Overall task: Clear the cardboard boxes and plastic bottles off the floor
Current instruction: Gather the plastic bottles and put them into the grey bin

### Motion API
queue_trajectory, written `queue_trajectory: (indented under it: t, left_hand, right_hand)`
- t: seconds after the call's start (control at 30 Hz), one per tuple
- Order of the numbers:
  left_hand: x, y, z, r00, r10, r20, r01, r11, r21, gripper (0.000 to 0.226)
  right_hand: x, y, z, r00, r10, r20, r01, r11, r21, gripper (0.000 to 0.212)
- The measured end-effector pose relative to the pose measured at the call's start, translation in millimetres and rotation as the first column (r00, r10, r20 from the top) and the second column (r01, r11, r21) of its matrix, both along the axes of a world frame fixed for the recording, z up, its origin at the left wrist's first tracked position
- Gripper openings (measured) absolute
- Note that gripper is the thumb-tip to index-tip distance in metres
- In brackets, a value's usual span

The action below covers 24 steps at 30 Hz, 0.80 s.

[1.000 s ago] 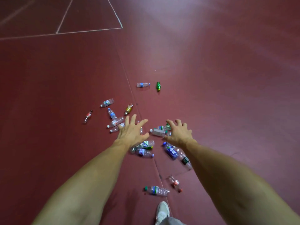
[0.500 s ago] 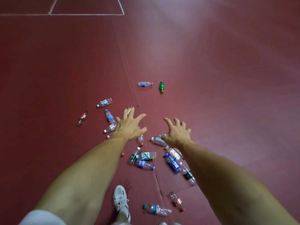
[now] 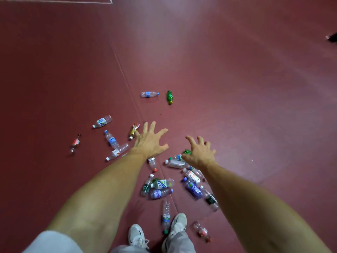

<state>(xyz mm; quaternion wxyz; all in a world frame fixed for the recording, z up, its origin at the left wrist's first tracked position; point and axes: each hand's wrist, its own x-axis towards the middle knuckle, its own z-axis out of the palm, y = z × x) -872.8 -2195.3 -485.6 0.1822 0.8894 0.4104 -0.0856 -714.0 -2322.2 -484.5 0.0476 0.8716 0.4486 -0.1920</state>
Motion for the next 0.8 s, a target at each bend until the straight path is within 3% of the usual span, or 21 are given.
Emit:
queue_trajectory:
  t: [0.23, 0.4, 0.8]
  left_hand:
    - [-3.1, 25.0, -35.2, 0.998, 0.052, -0.036, -0.054, 0.997, -0.056, 0.068]
    - [-2.8, 27.6, -98.6, 0.991, 0.107, -0.086, -0.117, 0.986, -0.122, 0.069]
    - [33.5, 46.8, -435.8, 0.971, 0.116, -0.208, -0.153, 0.973, -0.170, 0.076]
  right_hand:
    - [5.1, 27.6, -34.4, 0.998, 0.022, -0.051, -0.024, 0.999, -0.045, 0.078]
    - [15.0, 35.5, -104.5, 0.990, 0.081, -0.119, -0.097, 0.985, -0.143, 0.079]
    - [62.1, 72.2, -450.4, 0.964, 0.212, -0.162, -0.244, 0.946, -0.213, 0.083]
